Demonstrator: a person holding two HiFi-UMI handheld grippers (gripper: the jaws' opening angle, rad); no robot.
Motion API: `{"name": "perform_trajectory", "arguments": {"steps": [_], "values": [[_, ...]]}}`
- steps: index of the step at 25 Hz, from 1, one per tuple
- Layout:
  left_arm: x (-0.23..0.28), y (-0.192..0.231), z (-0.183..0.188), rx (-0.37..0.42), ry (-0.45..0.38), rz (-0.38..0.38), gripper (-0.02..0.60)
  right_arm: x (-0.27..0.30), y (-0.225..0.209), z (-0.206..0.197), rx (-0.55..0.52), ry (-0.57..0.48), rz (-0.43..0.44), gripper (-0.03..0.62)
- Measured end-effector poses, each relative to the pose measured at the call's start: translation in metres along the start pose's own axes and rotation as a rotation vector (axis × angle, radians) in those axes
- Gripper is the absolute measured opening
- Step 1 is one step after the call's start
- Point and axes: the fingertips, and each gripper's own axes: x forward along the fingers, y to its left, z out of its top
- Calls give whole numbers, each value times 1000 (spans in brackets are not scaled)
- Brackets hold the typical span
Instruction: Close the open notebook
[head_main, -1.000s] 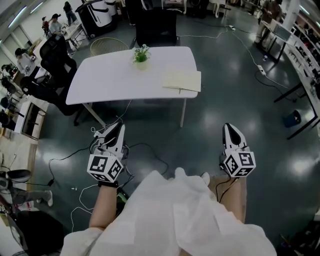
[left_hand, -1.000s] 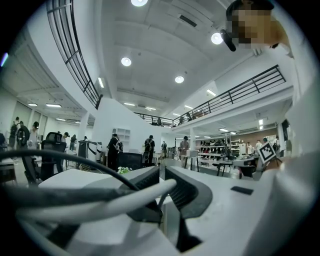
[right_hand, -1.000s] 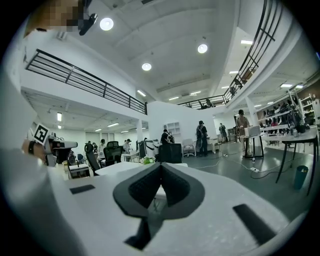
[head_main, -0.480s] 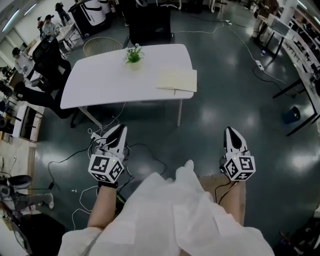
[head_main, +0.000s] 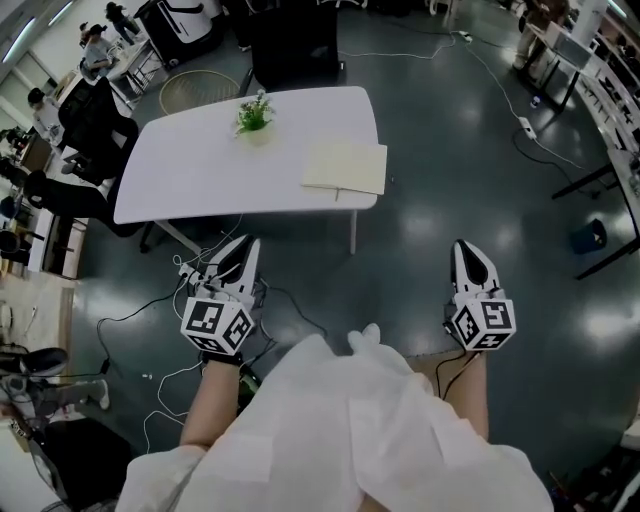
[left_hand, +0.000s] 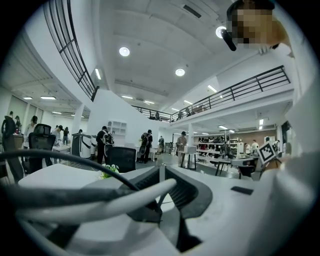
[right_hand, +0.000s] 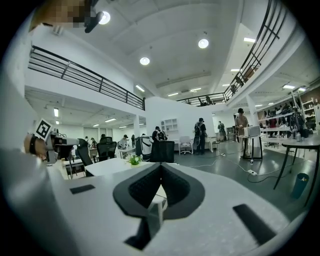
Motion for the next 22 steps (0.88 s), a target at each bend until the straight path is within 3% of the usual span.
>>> {"name": "perform_trajectory", "arguments": {"steps": [12, 22], "values": [[80, -34, 4, 14, 7, 18, 34, 56, -70, 11, -34, 21, 64, 5], [109, -33, 6, 25, 8, 31, 34, 89, -77, -5, 2, 43, 110, 5]]}}
